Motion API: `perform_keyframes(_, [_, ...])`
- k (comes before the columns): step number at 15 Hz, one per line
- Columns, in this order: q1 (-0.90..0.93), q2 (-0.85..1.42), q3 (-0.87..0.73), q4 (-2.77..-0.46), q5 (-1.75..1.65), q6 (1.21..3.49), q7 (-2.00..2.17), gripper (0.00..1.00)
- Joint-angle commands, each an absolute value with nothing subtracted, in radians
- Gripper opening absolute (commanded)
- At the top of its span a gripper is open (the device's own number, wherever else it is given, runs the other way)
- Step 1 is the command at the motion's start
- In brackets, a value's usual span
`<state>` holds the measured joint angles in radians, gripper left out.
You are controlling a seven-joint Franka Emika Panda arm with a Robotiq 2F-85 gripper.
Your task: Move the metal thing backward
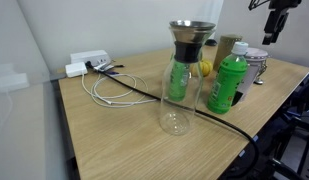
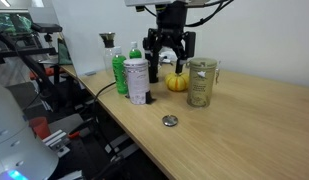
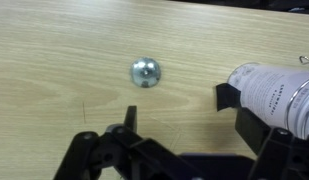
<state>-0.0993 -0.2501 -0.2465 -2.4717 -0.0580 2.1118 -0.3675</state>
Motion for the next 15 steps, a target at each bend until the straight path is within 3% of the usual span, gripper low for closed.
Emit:
perform_keyframes(1, [-0.121,-0.257,-0.248,-2.493,-0.042,2.137,-0.394,1.0])
perform_keyframes(15, [-0.134,-0.261,-0.277,-2.615,-0.03,2.206,-0.476,1.0])
